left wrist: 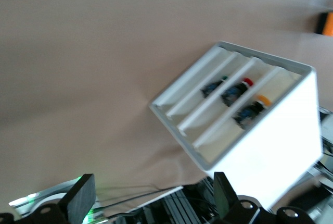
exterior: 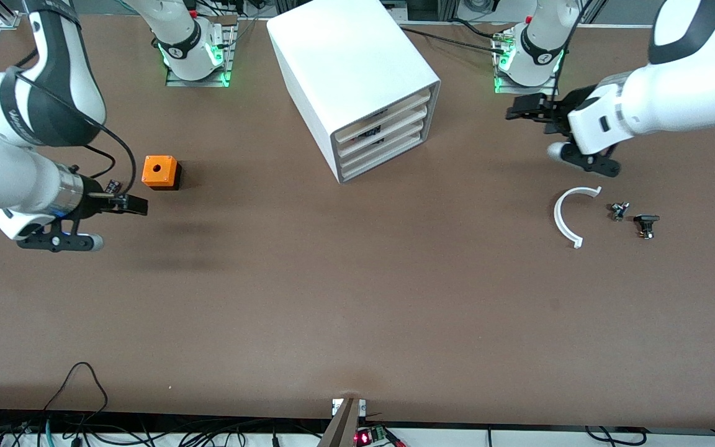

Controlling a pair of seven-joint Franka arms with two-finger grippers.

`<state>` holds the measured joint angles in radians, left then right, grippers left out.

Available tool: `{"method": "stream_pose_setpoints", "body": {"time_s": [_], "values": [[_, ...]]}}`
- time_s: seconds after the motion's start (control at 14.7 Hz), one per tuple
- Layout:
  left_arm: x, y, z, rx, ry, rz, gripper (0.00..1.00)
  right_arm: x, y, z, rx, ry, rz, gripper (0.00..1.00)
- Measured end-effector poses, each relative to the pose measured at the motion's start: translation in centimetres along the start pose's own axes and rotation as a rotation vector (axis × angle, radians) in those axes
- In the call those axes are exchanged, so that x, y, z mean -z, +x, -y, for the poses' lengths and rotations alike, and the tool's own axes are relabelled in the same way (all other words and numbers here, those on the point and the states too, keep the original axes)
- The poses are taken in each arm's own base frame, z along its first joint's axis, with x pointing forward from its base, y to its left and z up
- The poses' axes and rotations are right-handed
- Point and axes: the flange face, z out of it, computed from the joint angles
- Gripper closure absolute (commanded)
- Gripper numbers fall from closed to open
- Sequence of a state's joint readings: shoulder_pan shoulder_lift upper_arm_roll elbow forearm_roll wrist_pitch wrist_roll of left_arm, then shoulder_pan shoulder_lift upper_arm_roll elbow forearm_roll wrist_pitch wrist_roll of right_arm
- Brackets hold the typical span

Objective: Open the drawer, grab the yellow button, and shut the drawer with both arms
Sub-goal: 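Grasp the drawer front with the left gripper while the right gripper approaches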

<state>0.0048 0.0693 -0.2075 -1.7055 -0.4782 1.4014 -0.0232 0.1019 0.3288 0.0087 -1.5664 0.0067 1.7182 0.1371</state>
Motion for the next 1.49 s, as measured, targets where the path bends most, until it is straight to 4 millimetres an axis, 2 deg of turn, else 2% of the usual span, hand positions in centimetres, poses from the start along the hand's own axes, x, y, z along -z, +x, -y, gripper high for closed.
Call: {"method": "stream_pose_setpoints", "body": {"time_s": [0.14, 0.34, 0.48, 0.68, 1.09, 1.15, 1.29, 1.49], "values": [[-1.2, 0.7, -0.8, -0.068, -0.045, 0.027, 0.00, -1.4, 0.6, 1.5, 0.017, -0.005, 0.008, 0.01], [-3.0, 2.5, 0.2, -0.225, -0.129, 0.051, 0.00, -1.9, 1.1, 4.0, -0.005, -0.007, -0.009, 0.01], [-5.5, 4.2, 2.1, -0.303, -0.223, 0.040, 0.00, -1.2, 0.8, 6.1, -0.047, -0.007, -0.028, 0.01], [-10.7, 5.7, 4.5, -0.347, -0.358, 0.006, 0.01, -0.5, 0.5, 8.4, -0.097, 0.005, -0.052, 0.01], [-18.0, 4.9, 6.4, -0.344, -0.578, -0.024, 0.10, 0.0, 0.4, 9.5, -0.226, 0.099, -0.034, 0.01], [-19.5, 4.5, 6.7, -0.350, -0.620, -0.034, 0.18, 0.3, 0.4, 10.1, -0.256, 0.110, -0.035, 0.01], [-22.3, 3.7, 7.0, -0.368, -0.665, -0.032, 0.22, 1.0, 0.1, 12.4, -0.316, 0.120, -0.044, 0.01], [-25.7, 2.6, 5.6, -0.372, -0.729, -0.028, 0.21, 1.4, -0.3, 16.6, -0.388, 0.126, -0.054, 0.01]]}}
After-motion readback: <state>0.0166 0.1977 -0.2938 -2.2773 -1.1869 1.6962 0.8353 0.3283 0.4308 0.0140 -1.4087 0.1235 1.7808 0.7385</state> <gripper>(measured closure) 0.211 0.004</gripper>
